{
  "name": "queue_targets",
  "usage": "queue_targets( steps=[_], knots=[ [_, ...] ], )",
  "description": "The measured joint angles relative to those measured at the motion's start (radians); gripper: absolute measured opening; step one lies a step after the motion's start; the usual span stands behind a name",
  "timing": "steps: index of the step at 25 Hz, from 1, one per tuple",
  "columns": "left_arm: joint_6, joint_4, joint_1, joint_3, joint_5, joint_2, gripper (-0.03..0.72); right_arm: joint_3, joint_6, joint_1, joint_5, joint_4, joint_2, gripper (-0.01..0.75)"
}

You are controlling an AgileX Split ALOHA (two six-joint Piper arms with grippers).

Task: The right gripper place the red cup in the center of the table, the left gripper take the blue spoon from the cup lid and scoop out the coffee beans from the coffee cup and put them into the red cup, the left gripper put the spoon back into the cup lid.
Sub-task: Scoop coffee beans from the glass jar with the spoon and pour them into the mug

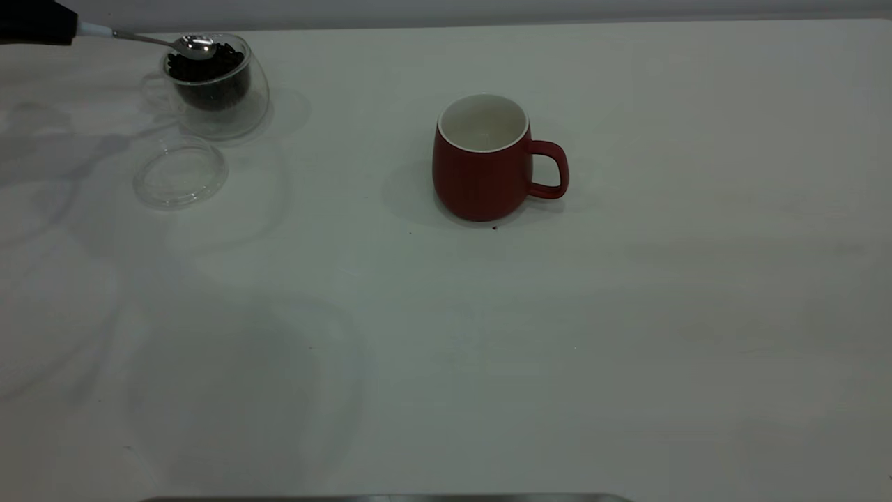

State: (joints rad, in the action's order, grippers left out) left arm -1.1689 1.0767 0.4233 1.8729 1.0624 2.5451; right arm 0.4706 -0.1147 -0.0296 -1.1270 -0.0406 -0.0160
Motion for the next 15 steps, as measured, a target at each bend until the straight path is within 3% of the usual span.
queue_targets(
  steps=[15],
  knots=[
    [-0.058, -0.006, -0.027, 0.000, -0.054, 0.008, 0.124, 0.000, 0.000, 0.000, 0.000, 0.000, 0.000, 0.590]
  ],
)
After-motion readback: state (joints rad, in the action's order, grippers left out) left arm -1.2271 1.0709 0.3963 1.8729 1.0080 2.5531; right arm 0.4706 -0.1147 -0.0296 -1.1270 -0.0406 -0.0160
